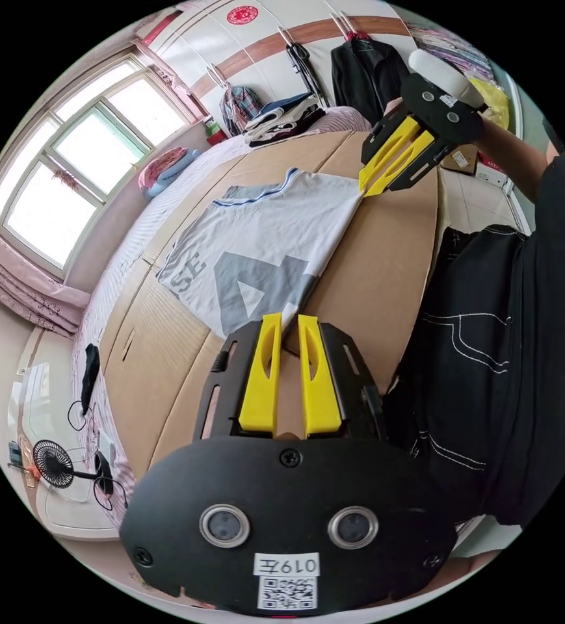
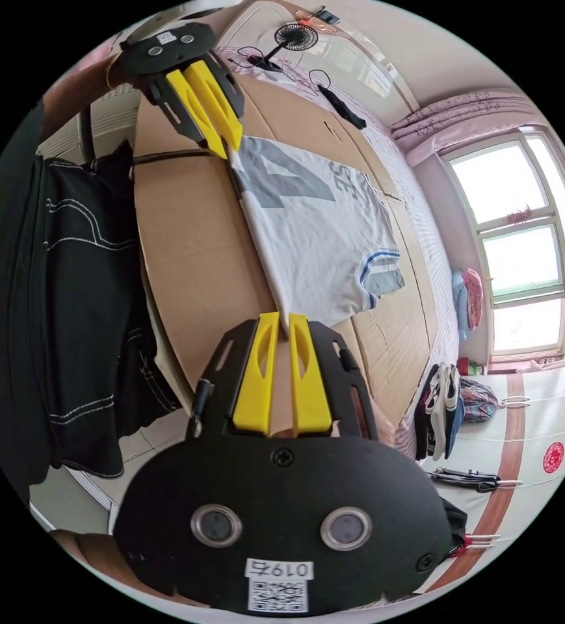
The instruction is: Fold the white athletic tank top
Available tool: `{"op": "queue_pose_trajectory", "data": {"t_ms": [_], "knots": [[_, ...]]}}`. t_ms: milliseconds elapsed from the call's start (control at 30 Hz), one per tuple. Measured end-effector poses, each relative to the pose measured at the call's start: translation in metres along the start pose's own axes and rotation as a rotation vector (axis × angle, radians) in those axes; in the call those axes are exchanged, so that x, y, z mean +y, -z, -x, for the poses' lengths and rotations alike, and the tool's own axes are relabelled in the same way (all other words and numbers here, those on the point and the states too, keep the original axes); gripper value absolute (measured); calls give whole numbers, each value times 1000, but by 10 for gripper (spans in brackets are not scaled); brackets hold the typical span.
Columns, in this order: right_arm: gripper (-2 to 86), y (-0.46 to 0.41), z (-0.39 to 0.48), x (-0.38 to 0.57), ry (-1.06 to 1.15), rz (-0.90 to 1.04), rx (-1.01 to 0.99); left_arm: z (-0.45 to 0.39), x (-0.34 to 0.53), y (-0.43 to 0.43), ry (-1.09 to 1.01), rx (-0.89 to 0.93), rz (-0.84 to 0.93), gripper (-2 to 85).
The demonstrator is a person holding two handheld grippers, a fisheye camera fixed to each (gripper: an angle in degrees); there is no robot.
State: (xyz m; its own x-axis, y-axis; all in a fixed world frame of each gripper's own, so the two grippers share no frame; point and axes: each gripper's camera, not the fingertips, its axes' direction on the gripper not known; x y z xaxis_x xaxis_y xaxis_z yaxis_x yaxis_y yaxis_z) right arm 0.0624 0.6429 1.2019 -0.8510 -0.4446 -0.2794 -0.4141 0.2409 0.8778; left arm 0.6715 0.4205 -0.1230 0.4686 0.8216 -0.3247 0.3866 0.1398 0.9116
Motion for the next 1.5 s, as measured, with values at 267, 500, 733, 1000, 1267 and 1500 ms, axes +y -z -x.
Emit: {"op": "queue_pose_trajectory", "data": {"t_ms": [267,500,733,1000,1267,1500], "knots": [[31,-23,0,7,-13,-3,-46,-3,21,-17,-6,-94,68,7],[-7,-32,-1,16,-17,4,-28,-8,21,-29,4,-75,68,7],[-10,-39,0,26,-10,9,-21,-14,24,-35,13,-88,70,7],[-10,-39,-1,33,-5,-10,-16,-41,12,-54,-76,-164,125,8],[-10,-47,-2,38,4,-8,3,-70,3,-65,-155,-280,201,10],[-10,-55,-15,55,-33,19,-46,-87,0,-68,-188,-325,222,12]]}}
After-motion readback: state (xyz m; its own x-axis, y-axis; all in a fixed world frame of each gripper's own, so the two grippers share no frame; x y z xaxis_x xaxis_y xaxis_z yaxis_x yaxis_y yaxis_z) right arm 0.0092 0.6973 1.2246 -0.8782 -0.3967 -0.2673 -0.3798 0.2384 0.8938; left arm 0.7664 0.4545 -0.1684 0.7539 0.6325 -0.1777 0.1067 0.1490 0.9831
